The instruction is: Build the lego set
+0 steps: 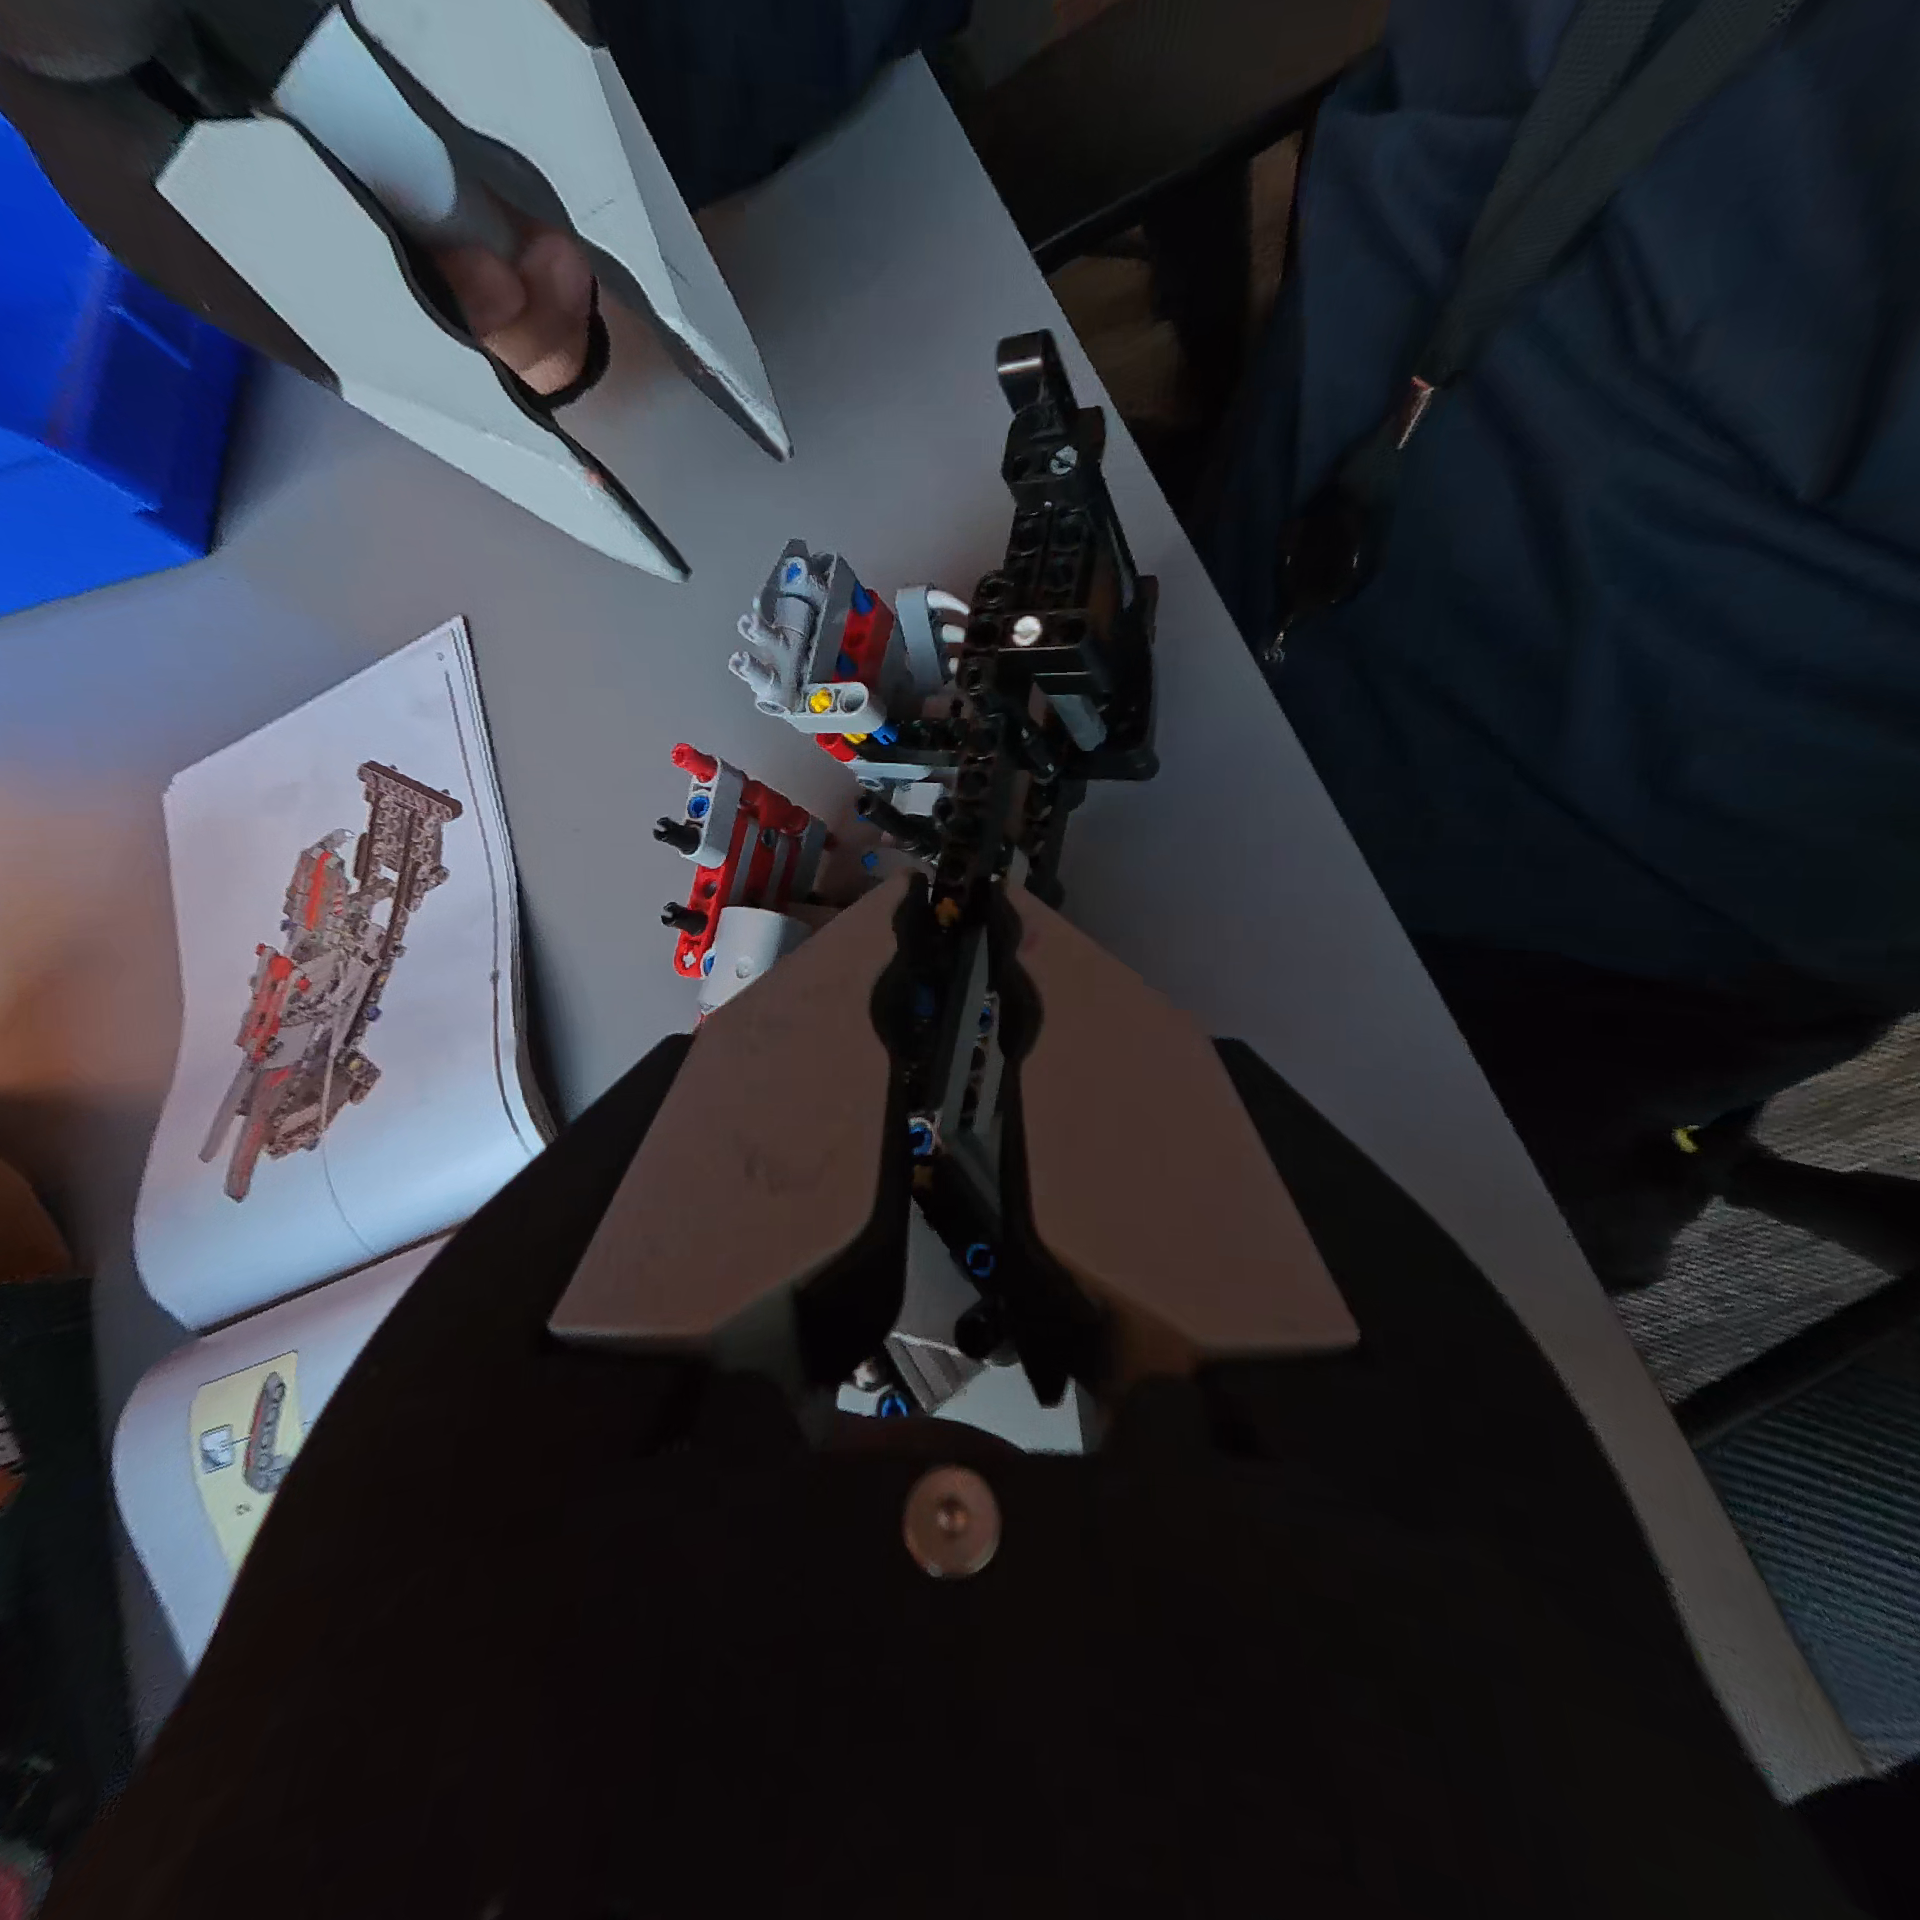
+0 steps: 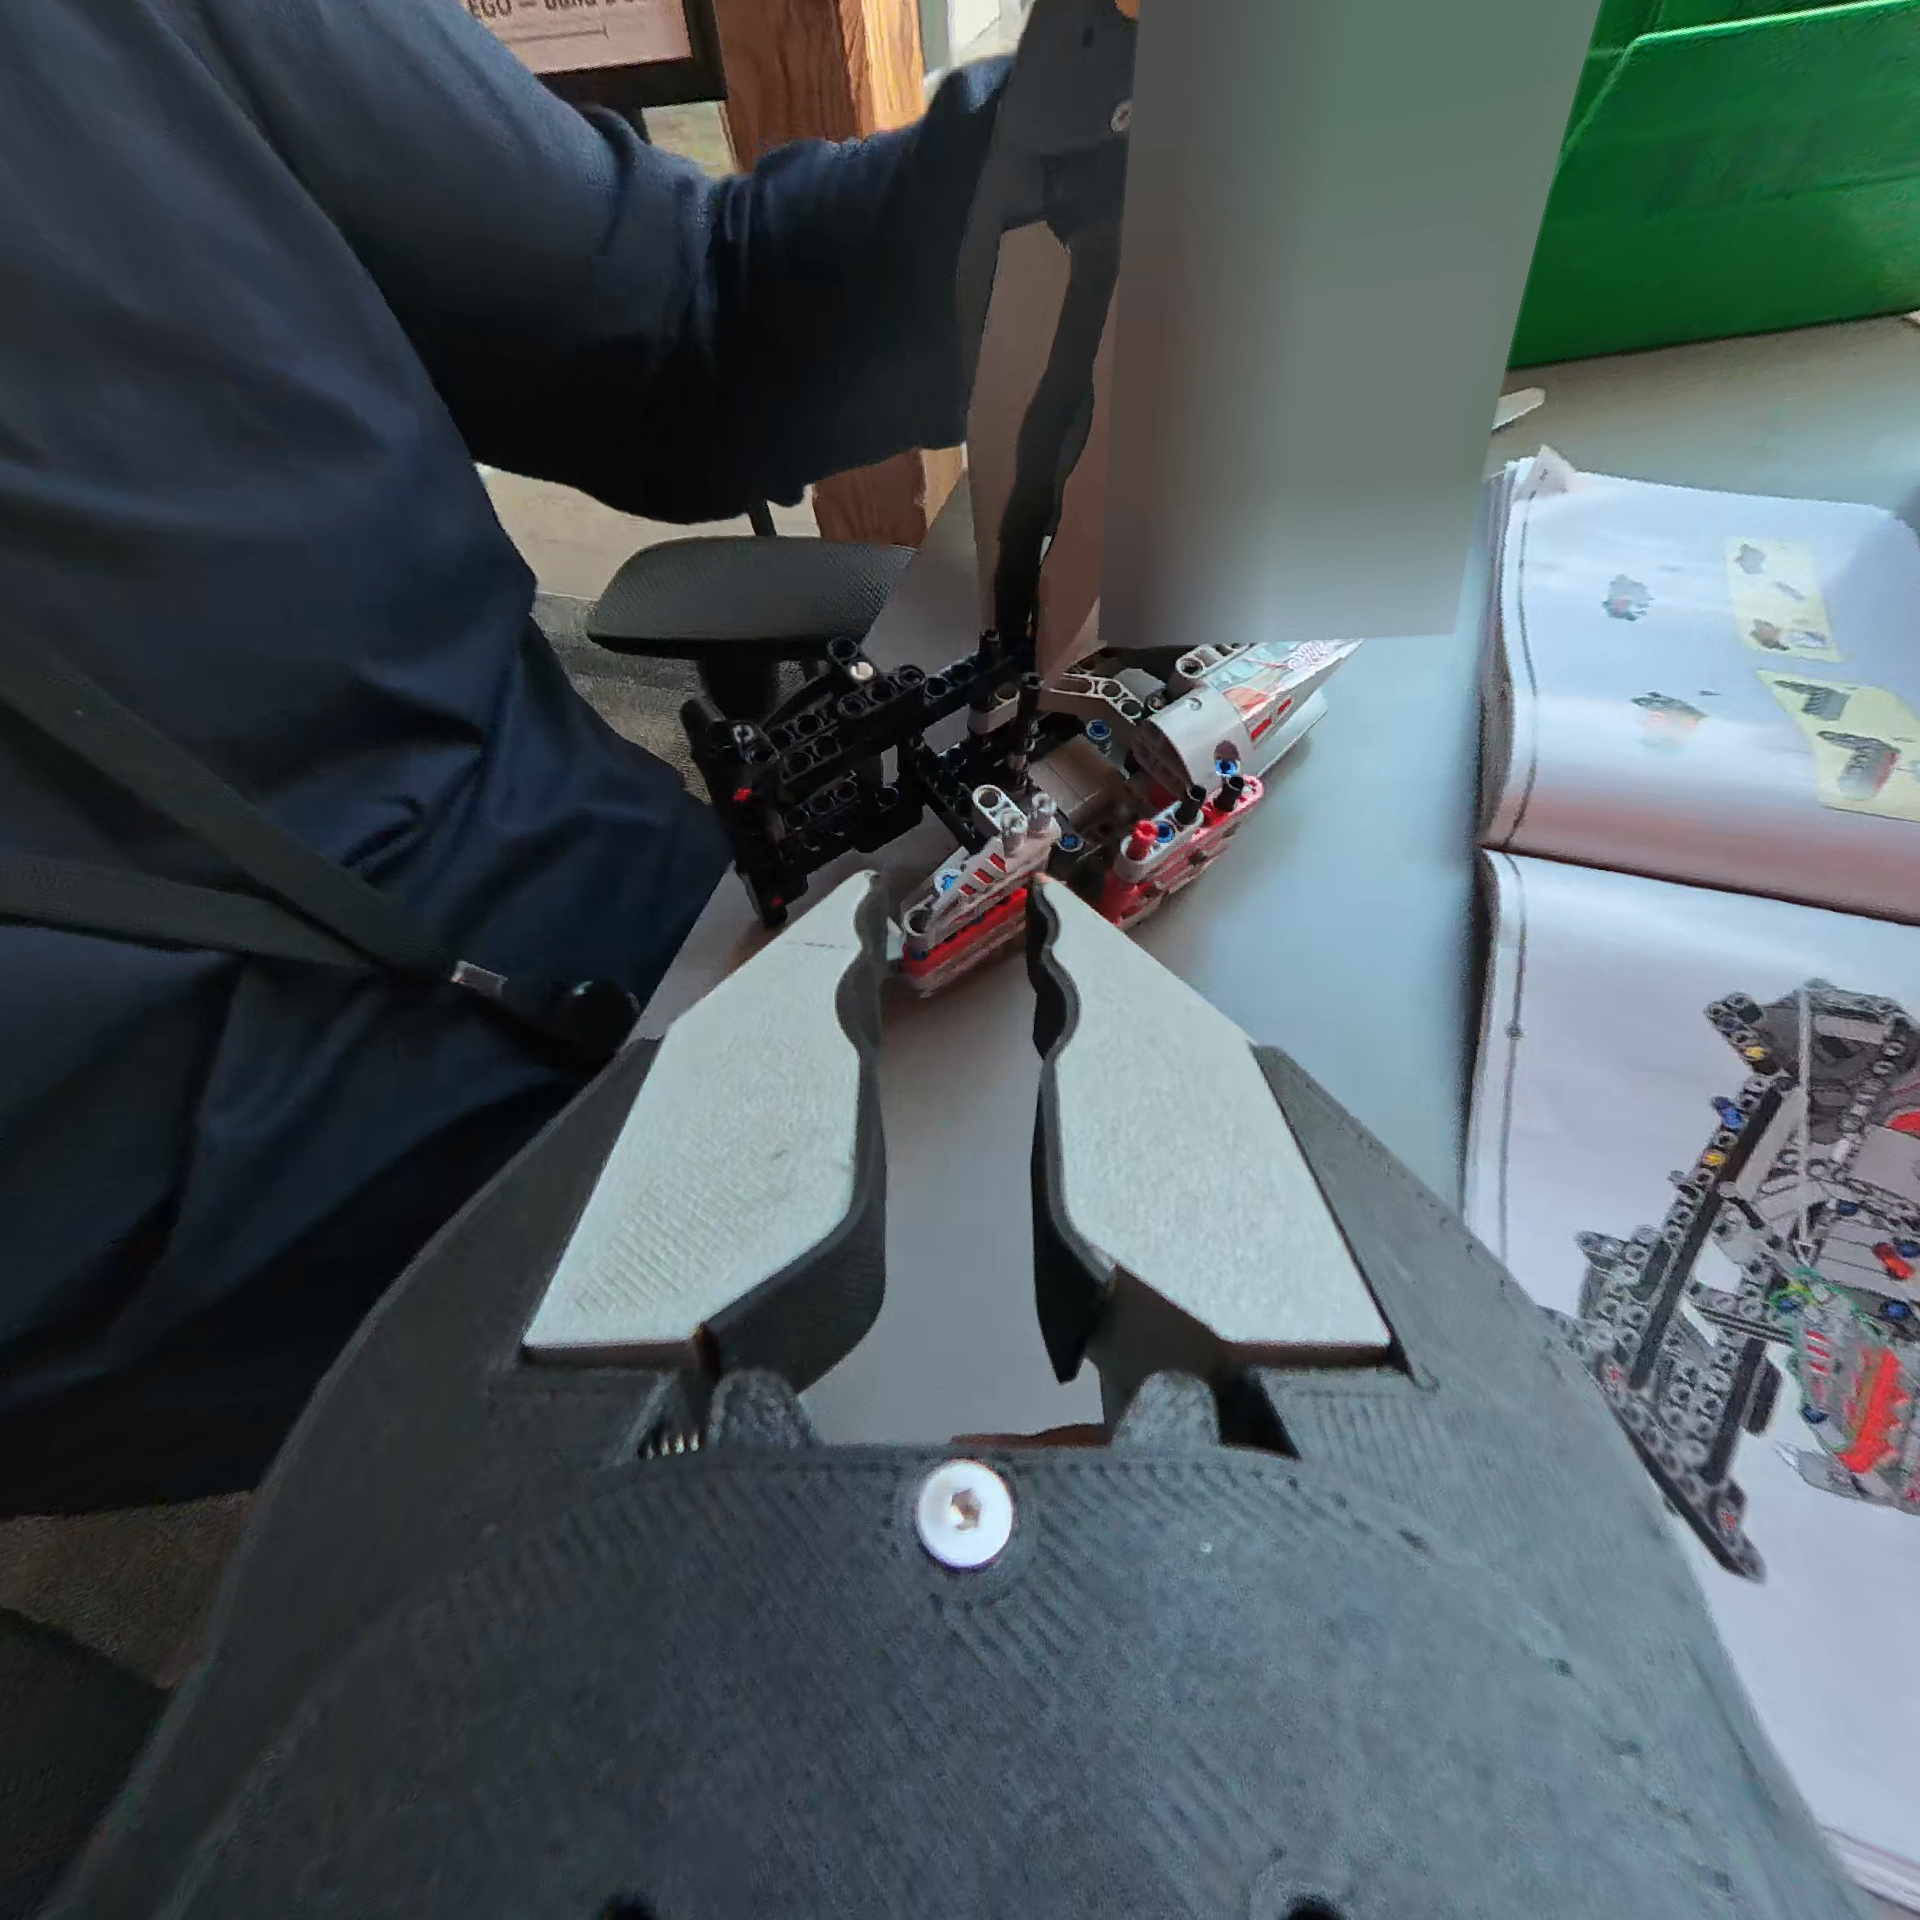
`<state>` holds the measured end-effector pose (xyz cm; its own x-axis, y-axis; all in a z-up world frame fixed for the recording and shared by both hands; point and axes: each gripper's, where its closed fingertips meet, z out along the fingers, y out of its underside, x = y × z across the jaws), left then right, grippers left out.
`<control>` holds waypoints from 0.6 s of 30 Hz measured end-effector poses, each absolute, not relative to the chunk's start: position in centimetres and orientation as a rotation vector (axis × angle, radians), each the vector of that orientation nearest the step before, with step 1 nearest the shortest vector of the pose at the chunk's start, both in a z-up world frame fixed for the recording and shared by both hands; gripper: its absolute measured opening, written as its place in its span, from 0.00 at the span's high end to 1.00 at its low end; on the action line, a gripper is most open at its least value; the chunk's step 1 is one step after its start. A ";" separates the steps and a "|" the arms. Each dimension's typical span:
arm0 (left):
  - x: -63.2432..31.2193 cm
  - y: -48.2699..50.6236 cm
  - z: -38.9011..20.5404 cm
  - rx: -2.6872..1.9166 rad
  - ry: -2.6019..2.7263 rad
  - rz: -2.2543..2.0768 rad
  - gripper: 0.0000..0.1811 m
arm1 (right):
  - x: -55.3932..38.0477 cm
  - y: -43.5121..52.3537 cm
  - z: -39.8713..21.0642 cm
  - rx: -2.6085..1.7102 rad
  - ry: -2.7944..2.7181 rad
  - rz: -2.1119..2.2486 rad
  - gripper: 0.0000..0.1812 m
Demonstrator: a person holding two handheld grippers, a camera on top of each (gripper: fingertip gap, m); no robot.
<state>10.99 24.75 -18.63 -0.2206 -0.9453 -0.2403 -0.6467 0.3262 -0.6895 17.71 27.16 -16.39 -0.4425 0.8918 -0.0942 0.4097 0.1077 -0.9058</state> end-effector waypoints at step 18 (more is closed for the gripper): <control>11.4 24.3 -18.5 -1.187 1.892 -0.593 0.95 | 15.6 25.5 -16.4 -1.143 -2.096 0.893 0.97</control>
<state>11.45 24.28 -18.50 -0.2321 -0.8937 -0.3839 -0.5148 0.4477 -0.7311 15.60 25.50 -16.41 -0.4617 0.8702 0.1719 0.4786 0.4075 -0.7778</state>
